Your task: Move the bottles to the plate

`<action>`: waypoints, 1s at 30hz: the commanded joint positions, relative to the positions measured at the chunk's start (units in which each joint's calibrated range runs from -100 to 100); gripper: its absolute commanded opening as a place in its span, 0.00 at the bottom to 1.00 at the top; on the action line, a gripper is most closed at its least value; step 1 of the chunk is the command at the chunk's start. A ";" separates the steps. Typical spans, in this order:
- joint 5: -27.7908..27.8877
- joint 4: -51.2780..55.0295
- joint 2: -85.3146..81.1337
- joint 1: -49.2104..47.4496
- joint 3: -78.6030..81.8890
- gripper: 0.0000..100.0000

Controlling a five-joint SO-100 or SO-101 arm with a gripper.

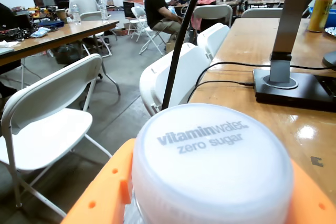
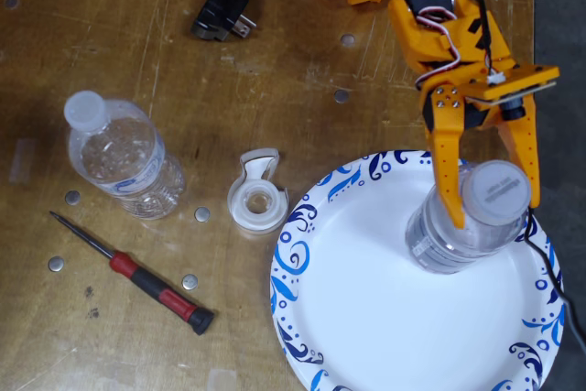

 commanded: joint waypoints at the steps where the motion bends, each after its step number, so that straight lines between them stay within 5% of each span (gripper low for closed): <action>1: 0.16 -0.79 -2.51 -0.11 -1.16 0.33; 15: -0.31 0.26 -5.80 -1.19 -1.97 0.33; 23: 0.11 12.18 -20.64 -3.02 -2.33 0.33; 30: 0.21 13.14 -34.56 17.90 3.34 0.33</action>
